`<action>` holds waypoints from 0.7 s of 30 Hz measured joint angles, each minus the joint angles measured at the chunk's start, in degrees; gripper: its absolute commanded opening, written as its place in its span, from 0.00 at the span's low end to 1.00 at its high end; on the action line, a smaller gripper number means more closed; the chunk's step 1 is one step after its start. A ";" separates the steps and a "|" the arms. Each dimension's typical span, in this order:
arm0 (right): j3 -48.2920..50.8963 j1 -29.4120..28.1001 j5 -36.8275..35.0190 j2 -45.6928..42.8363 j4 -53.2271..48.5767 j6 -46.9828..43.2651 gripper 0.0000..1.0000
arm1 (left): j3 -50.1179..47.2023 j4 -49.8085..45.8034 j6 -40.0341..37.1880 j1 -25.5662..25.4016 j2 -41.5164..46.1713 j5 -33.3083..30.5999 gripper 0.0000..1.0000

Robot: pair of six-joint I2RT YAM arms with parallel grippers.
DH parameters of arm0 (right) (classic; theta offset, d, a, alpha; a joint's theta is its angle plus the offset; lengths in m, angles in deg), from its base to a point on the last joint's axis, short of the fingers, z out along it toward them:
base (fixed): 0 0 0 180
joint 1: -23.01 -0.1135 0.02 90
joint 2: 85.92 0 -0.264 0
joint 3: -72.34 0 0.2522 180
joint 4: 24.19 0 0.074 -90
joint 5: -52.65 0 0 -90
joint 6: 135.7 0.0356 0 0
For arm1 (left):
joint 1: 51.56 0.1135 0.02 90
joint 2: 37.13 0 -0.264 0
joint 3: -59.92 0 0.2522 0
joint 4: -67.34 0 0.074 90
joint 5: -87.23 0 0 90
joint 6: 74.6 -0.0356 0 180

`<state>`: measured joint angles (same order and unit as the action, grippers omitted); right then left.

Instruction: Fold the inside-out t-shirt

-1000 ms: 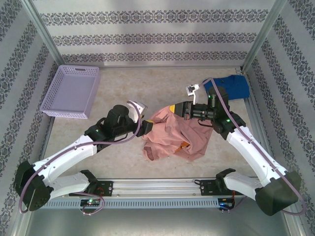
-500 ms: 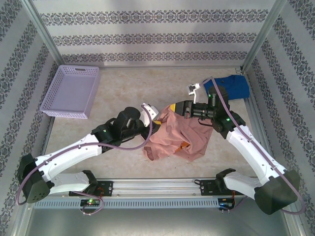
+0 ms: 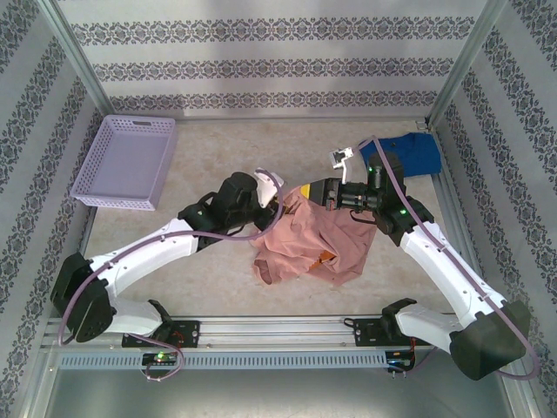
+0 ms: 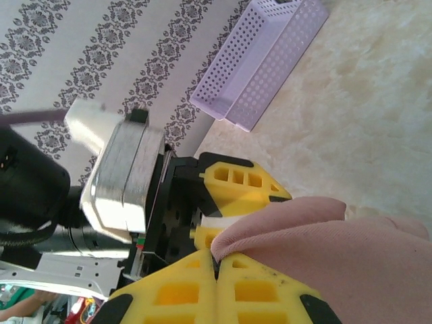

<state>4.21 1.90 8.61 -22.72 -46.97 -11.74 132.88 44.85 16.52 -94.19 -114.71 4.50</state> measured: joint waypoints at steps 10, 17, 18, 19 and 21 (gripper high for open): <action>-4.87 2.78 -10.97 -0.04 -14.49 -6.95 0.00 | -1.95 14.32 20.48 10.88 2.58 41.18 0.00; -9.81 4.39 -10.10 0.52 -21.84 -11.74 0.09 | -2.45 15.78 25.00 10.78 6.43 52.74 0.00; -10.29 4.42 -9.53 0.59 -22.45 -12.37 0.12 | -2.45 15.17 24.81 10.78 6.71 52.74 0.00; -10.36 4.50 -9.22 0.66 -22.75 -12.85 0.14 | -2.45 14.88 24.63 10.78 6.82 52.72 0.00; -10.25 4.50 -9.18 0.83 -23.91 -13.64 0.21 | -2.47 14.19 24.39 10.78 6.82 52.70 0.00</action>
<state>-6.04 6.41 -0.57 -21.89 -70.88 -25.38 130.41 59.03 40.92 -83.42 -107.89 57.19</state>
